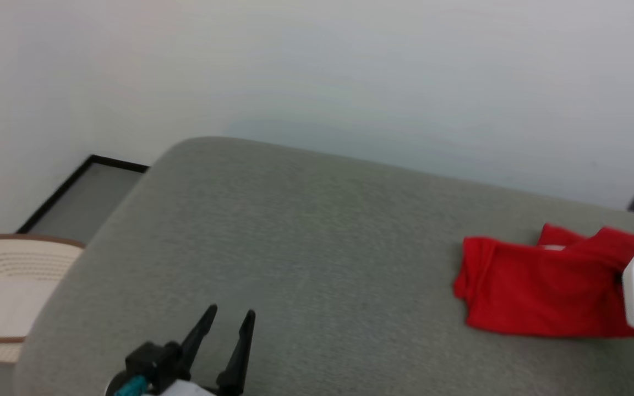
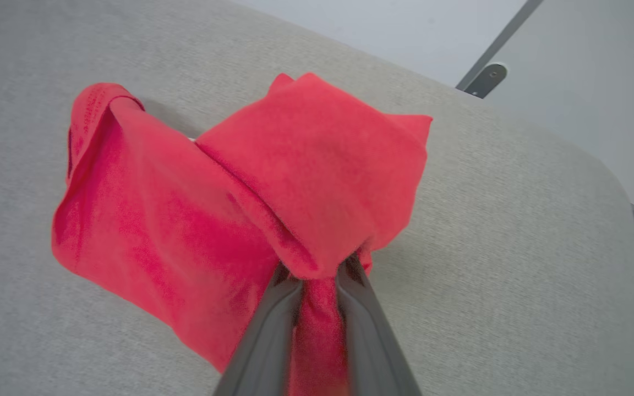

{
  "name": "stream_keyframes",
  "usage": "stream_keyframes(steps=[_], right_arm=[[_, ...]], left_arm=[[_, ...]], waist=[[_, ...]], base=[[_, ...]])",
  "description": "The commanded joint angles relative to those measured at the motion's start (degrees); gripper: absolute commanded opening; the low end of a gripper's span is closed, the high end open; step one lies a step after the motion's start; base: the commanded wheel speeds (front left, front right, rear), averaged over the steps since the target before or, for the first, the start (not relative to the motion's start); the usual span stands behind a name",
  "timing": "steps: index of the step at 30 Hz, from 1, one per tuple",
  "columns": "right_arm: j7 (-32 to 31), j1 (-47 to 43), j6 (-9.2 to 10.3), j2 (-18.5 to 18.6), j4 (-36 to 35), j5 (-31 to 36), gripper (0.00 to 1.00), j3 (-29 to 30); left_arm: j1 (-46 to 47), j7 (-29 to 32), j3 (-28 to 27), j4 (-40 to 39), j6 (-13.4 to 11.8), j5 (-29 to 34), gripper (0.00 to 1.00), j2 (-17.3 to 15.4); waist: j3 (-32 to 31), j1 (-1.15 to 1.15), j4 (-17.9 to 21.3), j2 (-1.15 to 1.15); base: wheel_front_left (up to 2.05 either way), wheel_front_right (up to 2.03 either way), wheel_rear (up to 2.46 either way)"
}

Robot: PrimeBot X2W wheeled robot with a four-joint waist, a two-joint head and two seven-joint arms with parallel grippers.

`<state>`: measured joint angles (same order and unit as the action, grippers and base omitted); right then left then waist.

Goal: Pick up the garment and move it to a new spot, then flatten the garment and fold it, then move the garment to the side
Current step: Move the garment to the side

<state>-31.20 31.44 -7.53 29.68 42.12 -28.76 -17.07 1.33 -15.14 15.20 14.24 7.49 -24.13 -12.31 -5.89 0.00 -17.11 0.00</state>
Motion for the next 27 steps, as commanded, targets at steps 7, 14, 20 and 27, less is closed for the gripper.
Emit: stream_keyframes(steps=[7, 14, 20, 27], right_arm=[[1.0, 4.4, 0.09, 3.9, -1.9, -0.5, 0.00, -0.1], [2.7, 7.2, 0.09, 6.5, -1.7, -0.4, 0.00, 1.0], [4.0, 8.5, 0.09, 9.0, -1.4, -0.4, 0.00, 2.0], [4.1, 9.3, 0.09, 12.2, -1.5, -0.6, 0.00, 3.5]], left_arm=[[6.3, 0.0, 1.6, -0.2, 0.0, -0.2, 1.00, -1.4], [12.1, 0.0, 3.1, -0.2, 0.0, 0.0, 1.00, -2.3], [15.5, 0.0, 3.9, -0.6, 0.0, 0.3, 1.00, -3.2], [17.8, 0.0, 4.6, -1.4, 0.0, 0.7, 1.00, -4.4]], waist=[[9.3, 0.00, 9.4, 0.00], [15.4, 0.00, 14.6, 0.00], [19.0, 0.00, 18.3, 0.00], [22.2, 0.00, 21.8, 0.00]], base=[[0.00, 0.00, 0.00], [0.00, 0.00, 0.00], [0.00, 0.00, 0.00], [0.00, 0.00, 0.00]])
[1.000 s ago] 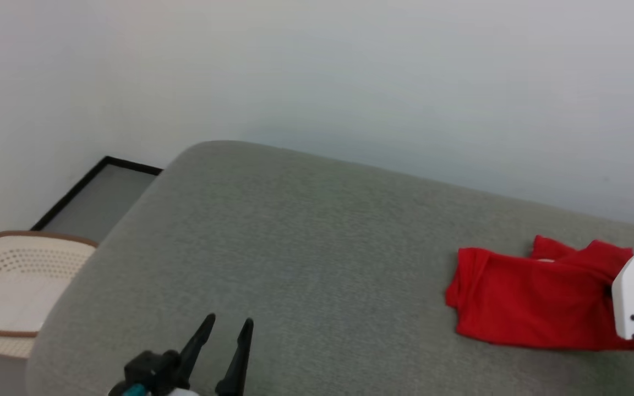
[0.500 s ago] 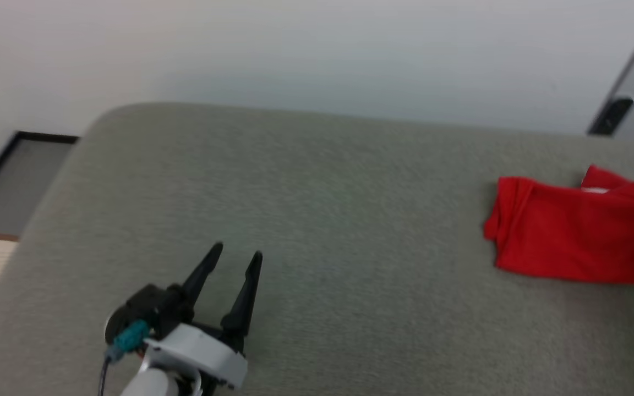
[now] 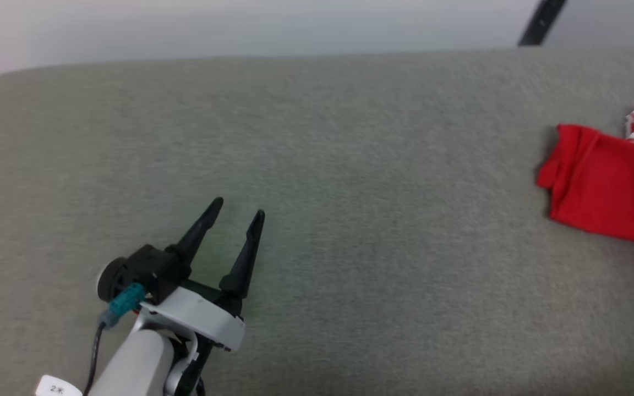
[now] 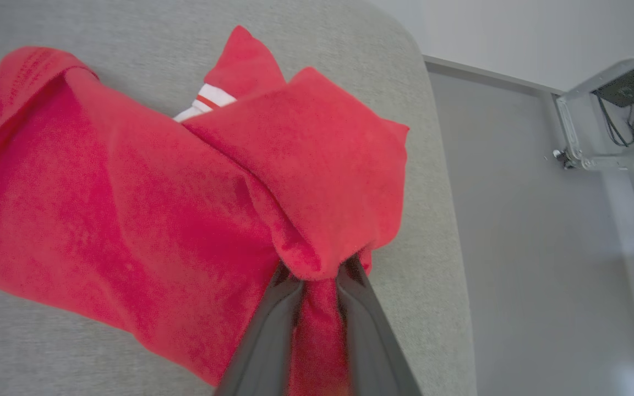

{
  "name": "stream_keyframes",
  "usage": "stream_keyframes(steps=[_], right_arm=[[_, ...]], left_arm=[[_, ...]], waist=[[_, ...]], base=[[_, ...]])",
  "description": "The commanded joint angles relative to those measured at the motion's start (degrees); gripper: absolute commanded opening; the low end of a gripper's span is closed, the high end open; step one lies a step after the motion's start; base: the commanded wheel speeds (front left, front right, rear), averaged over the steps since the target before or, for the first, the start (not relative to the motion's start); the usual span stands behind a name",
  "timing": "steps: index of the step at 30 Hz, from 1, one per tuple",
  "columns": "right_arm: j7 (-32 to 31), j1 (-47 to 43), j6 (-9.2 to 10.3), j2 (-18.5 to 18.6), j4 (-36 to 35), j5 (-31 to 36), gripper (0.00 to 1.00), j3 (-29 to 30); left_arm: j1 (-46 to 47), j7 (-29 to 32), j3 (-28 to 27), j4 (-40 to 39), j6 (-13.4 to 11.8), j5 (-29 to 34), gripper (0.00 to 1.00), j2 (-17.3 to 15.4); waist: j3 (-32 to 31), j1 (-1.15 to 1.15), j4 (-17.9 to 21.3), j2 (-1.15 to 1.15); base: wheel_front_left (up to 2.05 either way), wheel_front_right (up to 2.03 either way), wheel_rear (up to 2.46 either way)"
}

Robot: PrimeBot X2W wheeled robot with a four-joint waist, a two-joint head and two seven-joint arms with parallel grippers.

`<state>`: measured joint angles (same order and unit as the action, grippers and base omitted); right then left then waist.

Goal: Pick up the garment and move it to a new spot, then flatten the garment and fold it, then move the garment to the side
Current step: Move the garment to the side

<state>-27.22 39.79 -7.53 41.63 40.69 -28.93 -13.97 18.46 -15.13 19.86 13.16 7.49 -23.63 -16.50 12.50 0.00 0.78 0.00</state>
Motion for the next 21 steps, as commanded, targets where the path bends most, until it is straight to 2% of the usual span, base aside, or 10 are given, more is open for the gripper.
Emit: stream_keyframes(steps=[1, 11, 21], right_arm=[[0.2, 1.1, 0.09, 0.5, -0.1, -0.5, 0.00, 0.6], [-2.4, -0.6, 0.09, 1.0, 0.8, 0.4, 0.00, 3.6], [-2.0, 0.3, 0.09, -2.9, 7.1, 4.5, 0.00, 5.7]], left_arm=[[1.0, 0.0, 0.0, -0.4, 0.0, 0.3, 1.00, -0.5], [3.0, 0.0, -0.3, -1.9, 0.0, 0.6, 1.00, -2.2], [4.0, 0.0, 0.3, -1.9, 0.0, 0.0, 1.00, -3.5]], waist=[[4.3, 0.00, 4.4, 0.00], [8.5, 0.00, 7.2, 0.00], [10.4, 0.00, 6.6, 0.00]], base=[[0.00, 0.00, 0.00], [0.00, 0.00, 0.00], [0.00, 0.00, 0.00]])
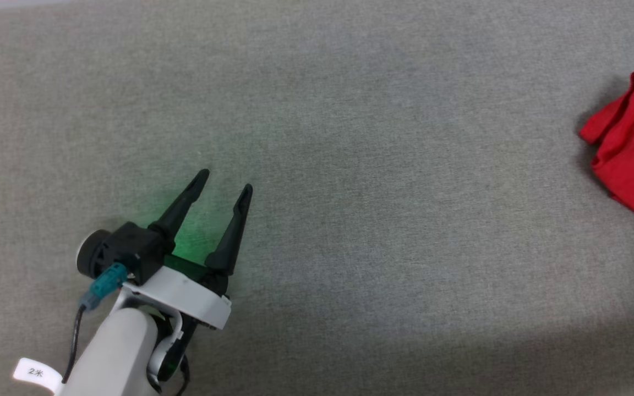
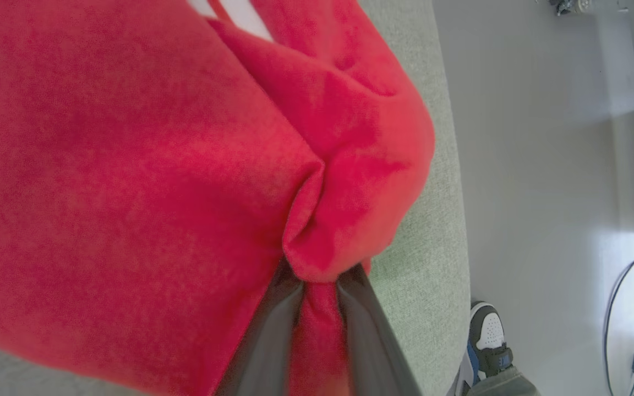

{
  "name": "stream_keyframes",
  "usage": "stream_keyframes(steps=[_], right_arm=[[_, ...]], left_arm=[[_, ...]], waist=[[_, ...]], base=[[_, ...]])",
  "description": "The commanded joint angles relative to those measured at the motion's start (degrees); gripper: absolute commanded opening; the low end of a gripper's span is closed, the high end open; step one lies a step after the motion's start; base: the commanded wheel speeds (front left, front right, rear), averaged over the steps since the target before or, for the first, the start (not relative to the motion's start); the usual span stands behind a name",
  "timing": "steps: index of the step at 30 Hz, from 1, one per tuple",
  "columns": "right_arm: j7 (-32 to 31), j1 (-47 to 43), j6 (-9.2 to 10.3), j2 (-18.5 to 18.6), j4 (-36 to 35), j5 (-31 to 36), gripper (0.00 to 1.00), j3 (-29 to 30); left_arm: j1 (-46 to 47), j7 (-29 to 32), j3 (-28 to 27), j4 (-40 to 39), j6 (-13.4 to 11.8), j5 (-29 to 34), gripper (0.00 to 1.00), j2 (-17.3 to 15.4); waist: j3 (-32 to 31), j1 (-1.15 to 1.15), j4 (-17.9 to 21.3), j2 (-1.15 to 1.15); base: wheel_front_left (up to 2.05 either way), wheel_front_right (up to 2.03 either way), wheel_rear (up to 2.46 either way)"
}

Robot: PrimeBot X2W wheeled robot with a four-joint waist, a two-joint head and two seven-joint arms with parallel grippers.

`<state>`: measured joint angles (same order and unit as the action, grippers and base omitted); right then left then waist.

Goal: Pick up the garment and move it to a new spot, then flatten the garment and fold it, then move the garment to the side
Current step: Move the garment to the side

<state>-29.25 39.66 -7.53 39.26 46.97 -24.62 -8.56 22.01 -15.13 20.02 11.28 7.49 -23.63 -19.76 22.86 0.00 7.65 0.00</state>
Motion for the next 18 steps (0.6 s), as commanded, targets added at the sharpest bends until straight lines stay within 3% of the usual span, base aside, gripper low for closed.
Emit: stream_keyframes(steps=[1, 5, 6, 7, 8, 9, 18], right_arm=[[0.2, 0.7, 0.09, -1.1, 1.8, 0.4, 0.00, 0.6], [1.1, 1.8, 0.04, -2.7, 5.7, 1.6, 0.00, 2.0], [1.7, 2.0, 0.04, -3.0, 6.5, 2.0, 0.11, 2.3], [2.0, 2.3, 0.04, -3.3, 7.4, 2.6, 0.42, 2.5], [2.2, 2.5, 0.04, -3.5, 8.3, 3.2, 0.80, 2.4], [2.3, 2.7, 0.04, -3.8, 9.0, 3.5, 1.00, 2.3], [-0.3, 3.4, 0.05, -4.0, 14.1, 6.1, 1.00, 1.6]], left_arm=[[0.4, 0.0, 0.1, 0.0, 0.0, -0.1, 1.00, -0.3], [0.0, 0.0, 0.3, 0.3, 0.0, -0.6, 1.00, -0.6], [-0.3, 0.0, 0.3, 0.5, 0.0, -0.6, 1.00, -0.6], [-0.7, 0.0, 0.3, 0.7, 0.0, -0.6, 1.00, -0.6], [-1.0, 0.0, 0.2, 0.9, 0.0, -0.8, 1.00, -0.5], [-1.4, 0.0, 0.2, 1.1, 0.0, -0.9, 1.00, -0.4], [-6.7, 0.0, -0.5, 3.1, 0.0, -2.1, 1.00, 0.9]], waist=[[0.0, 0.00, -0.5, 0.00], [-0.9, 0.00, -1.2, 0.00], [-1.4, 0.00, -1.3, 0.00], [-2.0, 0.00, -1.4, 0.00], [-2.7, 0.00, -1.5, 0.00], [-3.5, 0.00, -1.6, 0.00], [-15.1, 0.00, -1.2, 0.00]], base=[[0.00, 0.00, 0.00], [0.00, 0.00, 0.00], [0.00, 0.00, 0.00], [0.00, 0.00, 0.00], [0.00, 0.00, 0.00], [0.00, 0.00, 0.00], [0.00, 0.00, 0.00]])
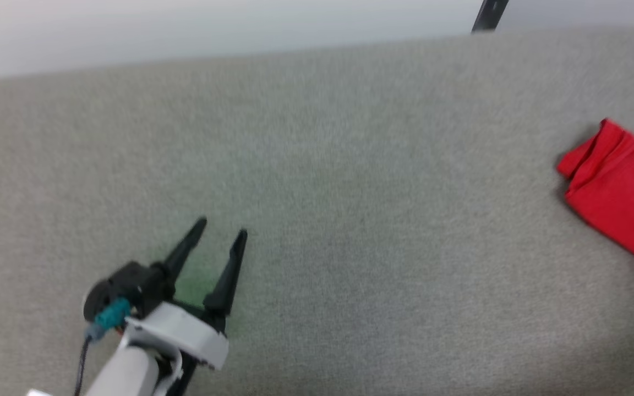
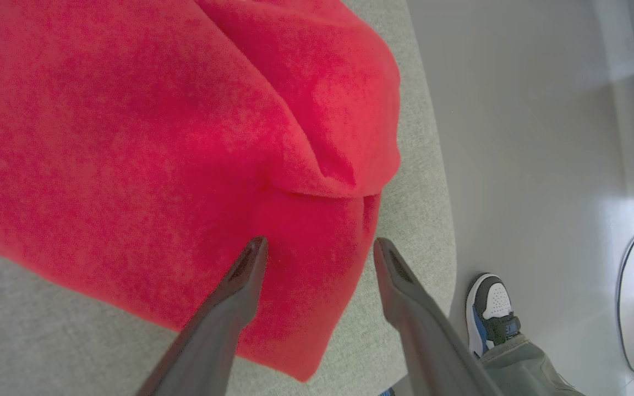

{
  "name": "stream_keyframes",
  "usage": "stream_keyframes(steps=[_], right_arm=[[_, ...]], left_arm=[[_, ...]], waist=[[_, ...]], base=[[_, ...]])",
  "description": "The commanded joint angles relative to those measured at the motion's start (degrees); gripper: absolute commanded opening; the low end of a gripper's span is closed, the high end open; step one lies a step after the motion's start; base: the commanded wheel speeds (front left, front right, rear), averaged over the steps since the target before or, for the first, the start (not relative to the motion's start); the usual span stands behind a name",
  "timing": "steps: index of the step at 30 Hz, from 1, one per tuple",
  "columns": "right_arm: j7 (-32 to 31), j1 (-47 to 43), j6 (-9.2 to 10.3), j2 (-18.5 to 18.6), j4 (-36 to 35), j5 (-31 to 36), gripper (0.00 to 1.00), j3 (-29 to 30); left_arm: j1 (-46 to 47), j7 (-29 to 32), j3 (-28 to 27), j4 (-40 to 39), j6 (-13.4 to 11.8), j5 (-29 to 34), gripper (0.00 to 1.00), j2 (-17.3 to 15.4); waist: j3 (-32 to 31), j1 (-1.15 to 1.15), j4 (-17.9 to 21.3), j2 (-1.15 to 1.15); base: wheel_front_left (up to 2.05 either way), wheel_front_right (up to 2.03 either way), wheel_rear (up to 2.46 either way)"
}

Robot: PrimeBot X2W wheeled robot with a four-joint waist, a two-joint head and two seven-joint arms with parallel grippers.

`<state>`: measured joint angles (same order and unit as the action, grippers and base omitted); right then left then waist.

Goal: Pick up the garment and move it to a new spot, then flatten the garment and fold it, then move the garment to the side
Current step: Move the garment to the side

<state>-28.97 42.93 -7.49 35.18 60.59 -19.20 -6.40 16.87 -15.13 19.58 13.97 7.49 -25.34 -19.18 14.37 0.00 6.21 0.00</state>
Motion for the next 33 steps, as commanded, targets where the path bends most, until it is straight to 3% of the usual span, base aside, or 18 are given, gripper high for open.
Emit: stream_keyframes(steps=[1, 6, 15, 22, 28, 33], right_arm=[[-1.0, 0.1, 0.01, 0.1, 0.5, 1.1, 1.00, -0.9], [-0.7, -0.8, 0.01, 0.7, -1.4, 1.7, 1.00, -3.3], [7.6, -7.8, 0.02, 2.2, -13.9, -4.4, 1.00, -10.2], [21.5, -17.2, 0.03, 2.9, -23.5, -6.5, 1.00, -11.0], [36.0, -25.6, 0.03, 0.1, -28.7, -3.8, 1.00, -8.6], [42.5, -31.8, 0.03, -4.0, -31.3, -0.1, 1.00, -4.3]], left_arm=[[-2.3, 0.0, -0.2, 0.6, 0.0, -0.5, 1.00, 0.5], [-6.2, 0.0, -1.1, 1.0, 0.0, -1.0, 1.00, 1.4], [-11.3, 0.0, -3.1, 0.4, 0.0, -0.8, 1.00, 2.8], [-15.2, 0.0, -4.9, 0.3, 0.0, -0.3, 1.00, 4.2], [-18.5, 0.0, -6.9, -0.1, 0.0, 0.0, 1.00, 5.6], [-21.4, 0.0, -8.9, -0.4, 0.0, 0.9, 1.00, 6.5]], waist=[[-8.1, 0.00, 0.3, 0.00], [-14.6, 0.00, 0.8, 0.00], [-20.8, 0.00, -0.1, 0.00], [-24.8, 0.00, -2.6, 0.00], [-26.8, 0.00, -5.2, 0.00], [-27.7, 0.00, -7.5, 0.00]], base=[[0.00, 0.00, 0.00], [0.00, 0.00, 0.00], [0.00, 0.00, 0.00], [0.00, 0.00, 0.00], [0.00, 0.00, 0.00], [0.00, 0.00, 0.00]])
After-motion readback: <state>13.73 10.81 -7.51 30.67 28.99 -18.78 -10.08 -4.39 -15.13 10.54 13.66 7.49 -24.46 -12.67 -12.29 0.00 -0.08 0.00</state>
